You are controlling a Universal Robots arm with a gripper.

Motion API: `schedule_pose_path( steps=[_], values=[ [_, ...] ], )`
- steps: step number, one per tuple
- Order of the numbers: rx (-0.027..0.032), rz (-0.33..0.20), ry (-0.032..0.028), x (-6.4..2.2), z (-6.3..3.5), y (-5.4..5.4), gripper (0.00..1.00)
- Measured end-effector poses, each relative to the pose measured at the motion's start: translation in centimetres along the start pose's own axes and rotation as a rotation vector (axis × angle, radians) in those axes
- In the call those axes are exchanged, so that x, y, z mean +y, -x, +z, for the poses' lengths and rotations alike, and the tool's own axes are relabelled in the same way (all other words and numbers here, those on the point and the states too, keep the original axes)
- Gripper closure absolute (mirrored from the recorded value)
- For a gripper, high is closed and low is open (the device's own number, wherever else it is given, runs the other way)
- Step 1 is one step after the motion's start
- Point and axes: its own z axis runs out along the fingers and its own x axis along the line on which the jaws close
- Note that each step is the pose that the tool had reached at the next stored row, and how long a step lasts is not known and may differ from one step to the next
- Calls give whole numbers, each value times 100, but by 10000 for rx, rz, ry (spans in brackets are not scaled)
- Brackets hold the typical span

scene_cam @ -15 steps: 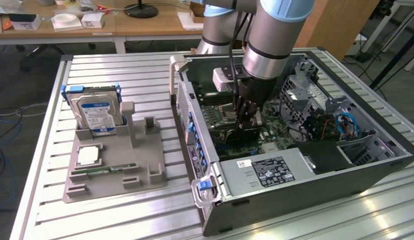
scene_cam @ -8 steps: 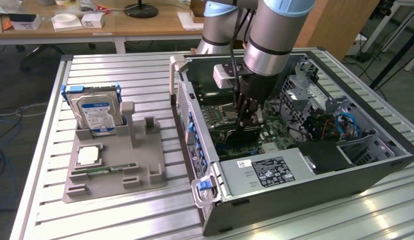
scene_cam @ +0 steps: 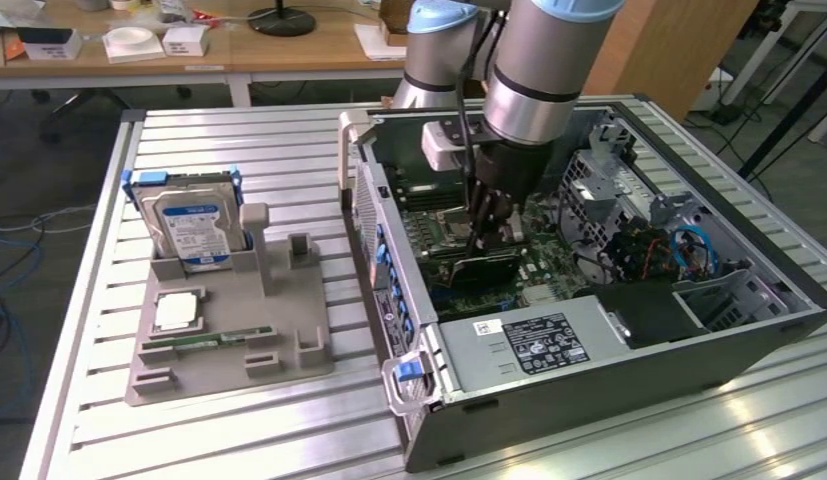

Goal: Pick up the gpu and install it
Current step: 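Press down on the gpu until it lock into place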

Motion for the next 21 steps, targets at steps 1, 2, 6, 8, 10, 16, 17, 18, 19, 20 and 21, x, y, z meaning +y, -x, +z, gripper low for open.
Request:
schedule_pose_path(
  steps=[1,2,6,8,10,16,17,18,19,20,21],
  values=[
    [1,-1,0,15,-2,1,89],
    [-1,-1,-1,31,-2,5,89],
    [51,0,0,113,-2,23,89],
    [57,1,4,152,-7,25,89],
    [57,1,35,182,-17,26,89],
    [54,4,282,248,-59,28,89],
    [55,5,330,257,-66,28,89],
    [54,5,377,266,-73,29,89],
    [54,5,421,275,-79,29,89],
    [55,6,461,283,-85,29,89],
    [55,6,493,292,-89,29,89]
  ],
)
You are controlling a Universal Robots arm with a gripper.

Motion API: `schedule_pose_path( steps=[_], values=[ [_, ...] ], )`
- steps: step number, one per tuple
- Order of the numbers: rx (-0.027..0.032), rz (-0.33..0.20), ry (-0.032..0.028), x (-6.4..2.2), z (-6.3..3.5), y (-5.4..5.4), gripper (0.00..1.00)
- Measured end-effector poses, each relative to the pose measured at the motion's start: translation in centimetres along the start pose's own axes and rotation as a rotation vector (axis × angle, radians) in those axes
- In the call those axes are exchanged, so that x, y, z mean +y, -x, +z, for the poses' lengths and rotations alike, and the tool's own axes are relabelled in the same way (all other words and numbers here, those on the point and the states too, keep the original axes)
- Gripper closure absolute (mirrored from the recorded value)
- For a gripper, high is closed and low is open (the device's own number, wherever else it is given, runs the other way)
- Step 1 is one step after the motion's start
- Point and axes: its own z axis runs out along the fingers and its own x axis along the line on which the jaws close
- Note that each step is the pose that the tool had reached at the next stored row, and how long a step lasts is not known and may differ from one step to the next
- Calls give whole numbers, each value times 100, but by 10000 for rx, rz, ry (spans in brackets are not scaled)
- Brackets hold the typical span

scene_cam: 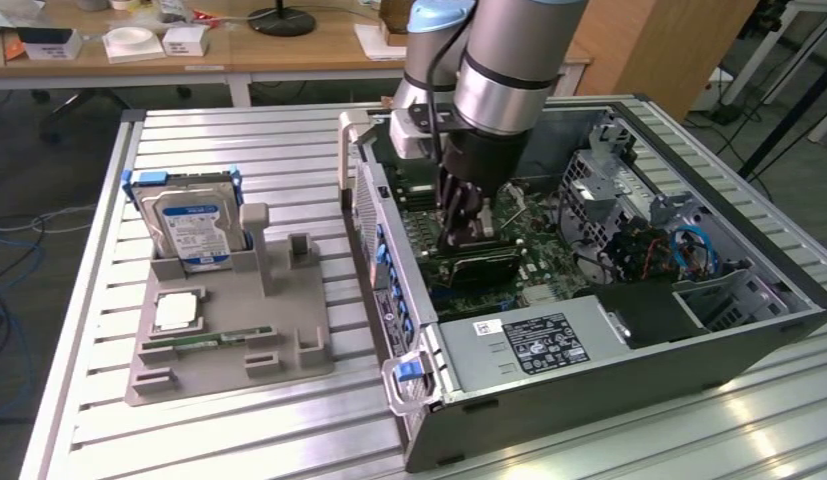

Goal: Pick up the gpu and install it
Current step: 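Press down on the gpu until it lock into place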

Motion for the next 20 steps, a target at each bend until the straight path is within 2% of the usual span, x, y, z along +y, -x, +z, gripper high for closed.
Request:
schedule_pose_path(
  steps=[2,4,8,14,15,16,20],
  values=[
    [0,1,38,23,-3,0,89],
    [0,2,47,52,-1,1,89],
    [0,1,51,108,2,1,89],
    [0,0,50,113,2,1,89],
    [1,1,51,146,4,9,89],
    [0,0,50,191,8,82,89],
    [0,1,50,239,12,121,89]
  ],
)
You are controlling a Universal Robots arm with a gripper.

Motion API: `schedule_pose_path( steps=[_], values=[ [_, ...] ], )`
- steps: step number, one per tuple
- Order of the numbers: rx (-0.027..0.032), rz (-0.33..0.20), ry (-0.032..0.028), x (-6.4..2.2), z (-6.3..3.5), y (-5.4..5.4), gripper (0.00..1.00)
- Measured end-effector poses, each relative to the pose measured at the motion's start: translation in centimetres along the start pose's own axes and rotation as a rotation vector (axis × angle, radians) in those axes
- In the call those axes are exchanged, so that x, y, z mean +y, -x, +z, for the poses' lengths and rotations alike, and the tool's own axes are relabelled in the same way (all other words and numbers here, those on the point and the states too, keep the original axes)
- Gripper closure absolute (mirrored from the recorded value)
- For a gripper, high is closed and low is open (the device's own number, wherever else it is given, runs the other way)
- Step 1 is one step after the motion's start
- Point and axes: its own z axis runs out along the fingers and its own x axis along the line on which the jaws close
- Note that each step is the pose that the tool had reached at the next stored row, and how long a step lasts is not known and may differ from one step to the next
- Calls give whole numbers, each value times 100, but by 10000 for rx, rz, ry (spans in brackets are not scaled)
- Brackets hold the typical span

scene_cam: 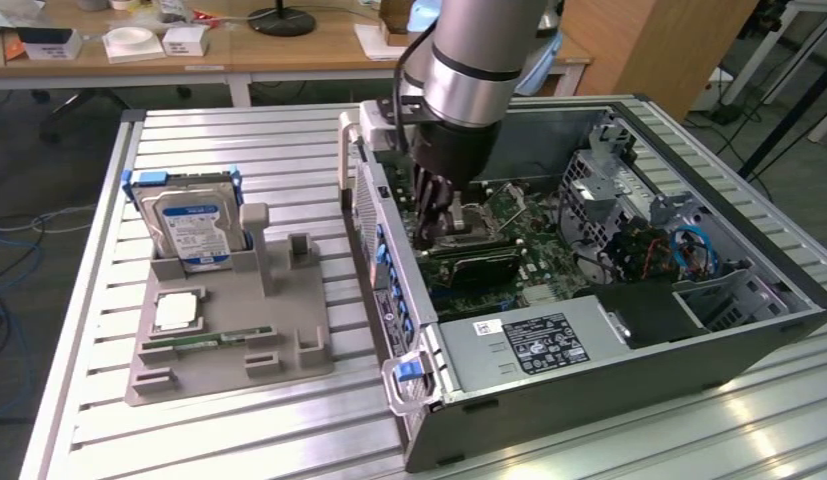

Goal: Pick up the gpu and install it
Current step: 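Press down on the gpu until it lock into place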

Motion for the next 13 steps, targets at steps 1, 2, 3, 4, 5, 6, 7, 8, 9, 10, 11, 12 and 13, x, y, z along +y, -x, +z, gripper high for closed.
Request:
schedule_pose_path(
  steps=[1,2,3,4,5,6,7,8,9,10,11,12,13],
  values=[
    [0,1,0,18,1,6,89],
    [-1,0,0,32,3,10,89],
    [-1,1,0,55,4,13,89],
    [-1,1,0,68,5,14,89],
    [-1,0,0,75,6,14,89],
    [-1,-1,0,77,6,14,89],
    [1,-2,1,79,5,14,89],
    [1,-1,1,81,5,14,89],
    [0,-1,0,83,4,14,89],
    [-1,-1,-1,83,3,14,89],
    [-1,0,-1,84,1,14,89],
    [-2,0,-1,85,1,14,89],
    [-1,2,0,88,0,14,89]
  ],
)
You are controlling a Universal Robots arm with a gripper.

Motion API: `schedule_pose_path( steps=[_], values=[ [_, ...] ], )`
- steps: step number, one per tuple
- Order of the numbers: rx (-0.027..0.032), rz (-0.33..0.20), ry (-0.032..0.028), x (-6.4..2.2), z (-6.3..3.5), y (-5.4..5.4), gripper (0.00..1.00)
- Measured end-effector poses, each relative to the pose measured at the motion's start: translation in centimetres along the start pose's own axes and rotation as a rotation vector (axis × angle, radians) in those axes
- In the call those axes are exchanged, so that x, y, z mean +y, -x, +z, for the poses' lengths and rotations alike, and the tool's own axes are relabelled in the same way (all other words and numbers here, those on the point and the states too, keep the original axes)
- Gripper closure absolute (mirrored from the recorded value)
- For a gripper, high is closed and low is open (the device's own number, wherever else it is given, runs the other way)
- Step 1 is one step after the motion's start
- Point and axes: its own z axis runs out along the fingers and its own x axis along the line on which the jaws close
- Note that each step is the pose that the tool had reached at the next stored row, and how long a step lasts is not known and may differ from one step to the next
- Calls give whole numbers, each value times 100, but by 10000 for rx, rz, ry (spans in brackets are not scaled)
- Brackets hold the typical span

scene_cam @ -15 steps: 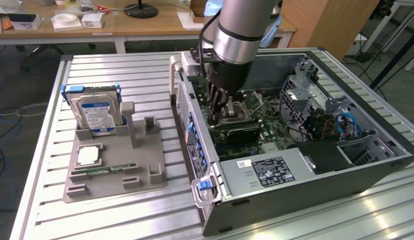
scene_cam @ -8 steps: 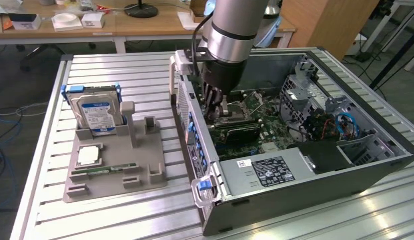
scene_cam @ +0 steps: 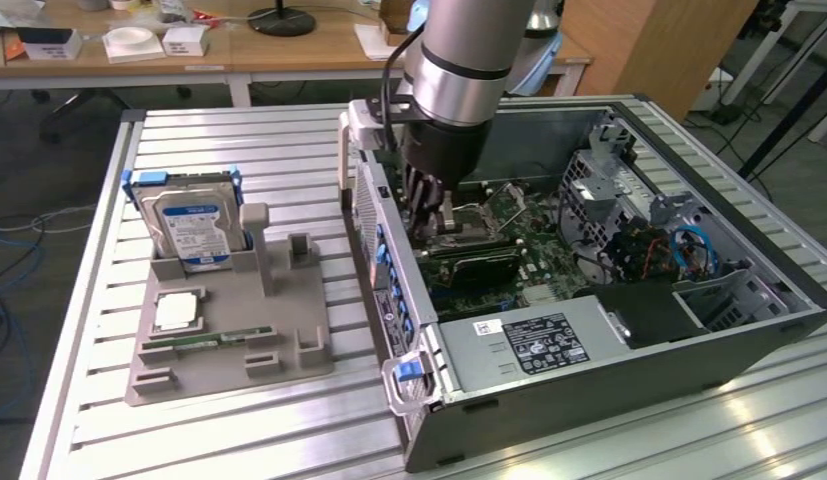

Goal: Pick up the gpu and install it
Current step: 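Press down on the gpu until it lock into place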

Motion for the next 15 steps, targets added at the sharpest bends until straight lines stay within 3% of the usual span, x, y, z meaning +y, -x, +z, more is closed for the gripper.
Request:
schedule_pose_path(
  steps=[15],
  values=[
    [22,-1,-9,44,-55,0,89]
  ],
)
